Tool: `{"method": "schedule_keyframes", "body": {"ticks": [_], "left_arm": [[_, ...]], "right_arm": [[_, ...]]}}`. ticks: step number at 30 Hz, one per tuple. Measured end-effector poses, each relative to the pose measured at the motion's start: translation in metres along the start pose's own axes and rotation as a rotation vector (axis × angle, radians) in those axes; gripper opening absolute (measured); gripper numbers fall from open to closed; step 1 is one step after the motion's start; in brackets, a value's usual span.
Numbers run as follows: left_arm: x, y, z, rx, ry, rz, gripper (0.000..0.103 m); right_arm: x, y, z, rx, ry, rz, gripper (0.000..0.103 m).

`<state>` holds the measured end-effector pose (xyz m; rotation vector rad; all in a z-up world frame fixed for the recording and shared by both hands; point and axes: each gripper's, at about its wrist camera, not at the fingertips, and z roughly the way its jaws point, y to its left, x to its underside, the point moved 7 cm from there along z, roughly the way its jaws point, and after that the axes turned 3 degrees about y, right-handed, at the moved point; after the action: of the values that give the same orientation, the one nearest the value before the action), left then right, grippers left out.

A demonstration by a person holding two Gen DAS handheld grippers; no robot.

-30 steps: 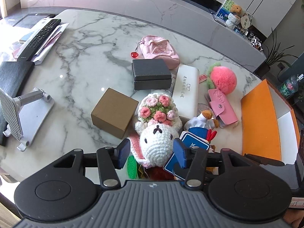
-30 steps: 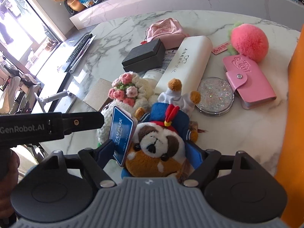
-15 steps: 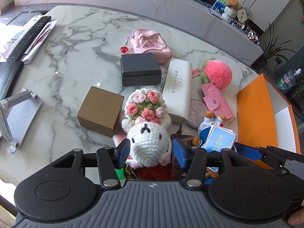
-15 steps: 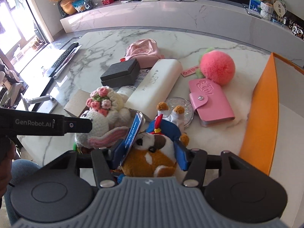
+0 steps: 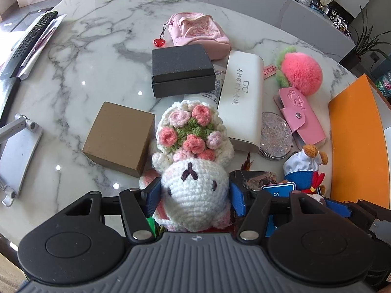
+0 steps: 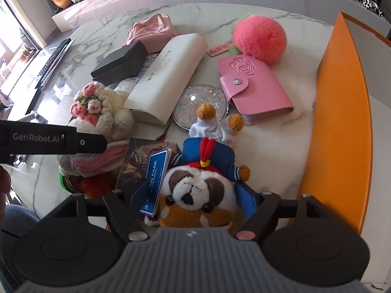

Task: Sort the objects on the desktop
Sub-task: 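Carry both plushes up and over the open orange box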

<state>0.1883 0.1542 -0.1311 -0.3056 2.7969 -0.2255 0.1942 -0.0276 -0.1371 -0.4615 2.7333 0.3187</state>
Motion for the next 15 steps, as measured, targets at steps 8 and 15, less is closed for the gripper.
{"method": "schedule_keyframes", "body": {"ticks": [8,15], "left_arm": [[0.003,-0.004,-0.002,-0.017,-0.037,0.021,0.06],[0.008,-0.011,-0.018,-0.019,-0.072,0.015,0.057]], "right_arm": [[-0.001,-0.001,0.002,-0.058,-0.012,0.027,0.068],[-0.006,0.007,-0.022,-0.044,-0.073,-0.035,0.059]]}}
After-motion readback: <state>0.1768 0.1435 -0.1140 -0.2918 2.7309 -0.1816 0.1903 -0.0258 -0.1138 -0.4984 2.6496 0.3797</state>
